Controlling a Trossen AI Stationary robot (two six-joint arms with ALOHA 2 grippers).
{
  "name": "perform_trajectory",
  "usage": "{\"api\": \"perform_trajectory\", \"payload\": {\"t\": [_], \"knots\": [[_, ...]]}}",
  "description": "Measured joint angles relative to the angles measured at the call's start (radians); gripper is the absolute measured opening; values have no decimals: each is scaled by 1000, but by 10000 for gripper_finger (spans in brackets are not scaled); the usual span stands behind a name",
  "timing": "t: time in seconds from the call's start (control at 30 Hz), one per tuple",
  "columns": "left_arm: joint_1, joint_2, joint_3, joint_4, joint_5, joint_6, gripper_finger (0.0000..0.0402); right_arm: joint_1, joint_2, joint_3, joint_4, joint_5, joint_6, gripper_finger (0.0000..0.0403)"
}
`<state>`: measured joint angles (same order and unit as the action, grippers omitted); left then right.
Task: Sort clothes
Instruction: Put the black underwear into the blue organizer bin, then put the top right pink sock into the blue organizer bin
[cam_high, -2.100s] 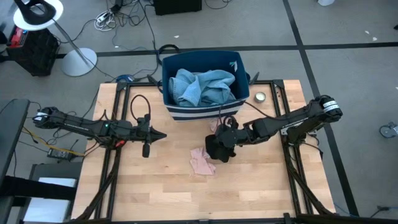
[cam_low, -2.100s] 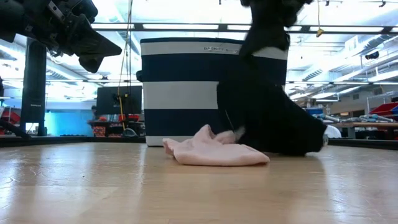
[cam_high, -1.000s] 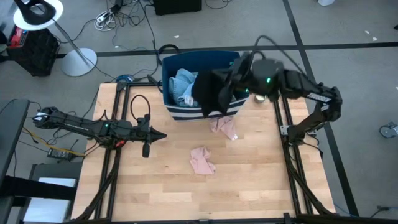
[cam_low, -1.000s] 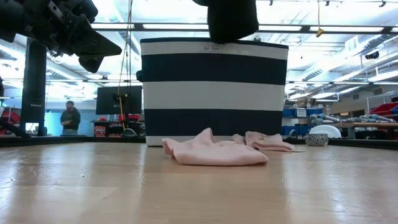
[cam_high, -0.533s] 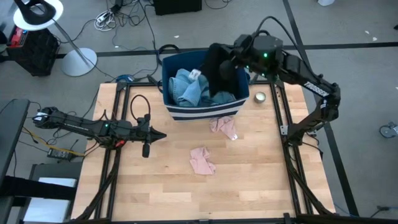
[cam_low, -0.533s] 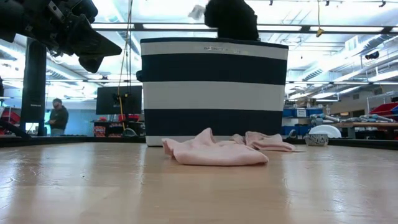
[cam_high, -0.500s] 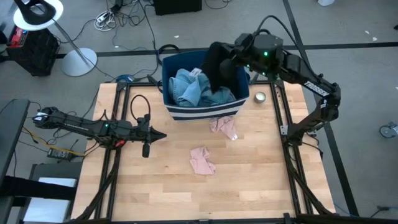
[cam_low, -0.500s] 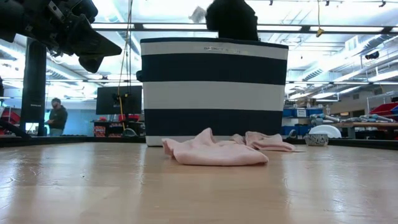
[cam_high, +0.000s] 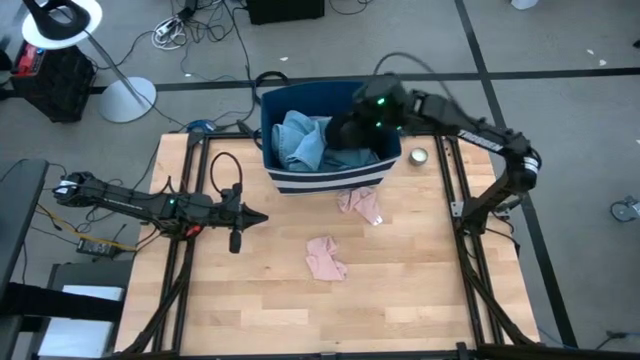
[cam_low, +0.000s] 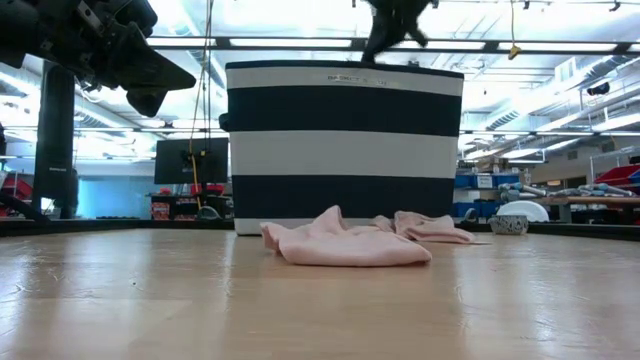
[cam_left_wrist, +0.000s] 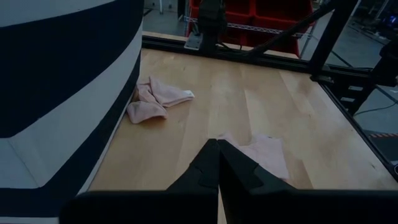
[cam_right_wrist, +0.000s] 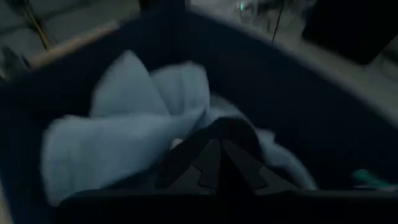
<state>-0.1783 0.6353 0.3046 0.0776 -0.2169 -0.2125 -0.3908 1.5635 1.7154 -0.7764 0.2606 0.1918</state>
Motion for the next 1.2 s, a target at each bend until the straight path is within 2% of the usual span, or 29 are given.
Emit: {"api": "perform_trajectory", "payload": {"t": [0.1,0.23,0.43,0.73,1.2], "knots": [[0,0,0,0,0,1,6,0,15,-108,30,-17,25,18],[0,0,0,-1,0,2,6,-13,37,-235,92,-128,60,39],[0,0,0,-1,-6,2,6,-44,55,-292,128,-272,114,94],[0,0,0,0,-11,3,6,-77,-20,-294,233,-276,117,158],[0,0,0,-1,-11,2,6,-88,-258,-294,231,-277,111,162]]}}
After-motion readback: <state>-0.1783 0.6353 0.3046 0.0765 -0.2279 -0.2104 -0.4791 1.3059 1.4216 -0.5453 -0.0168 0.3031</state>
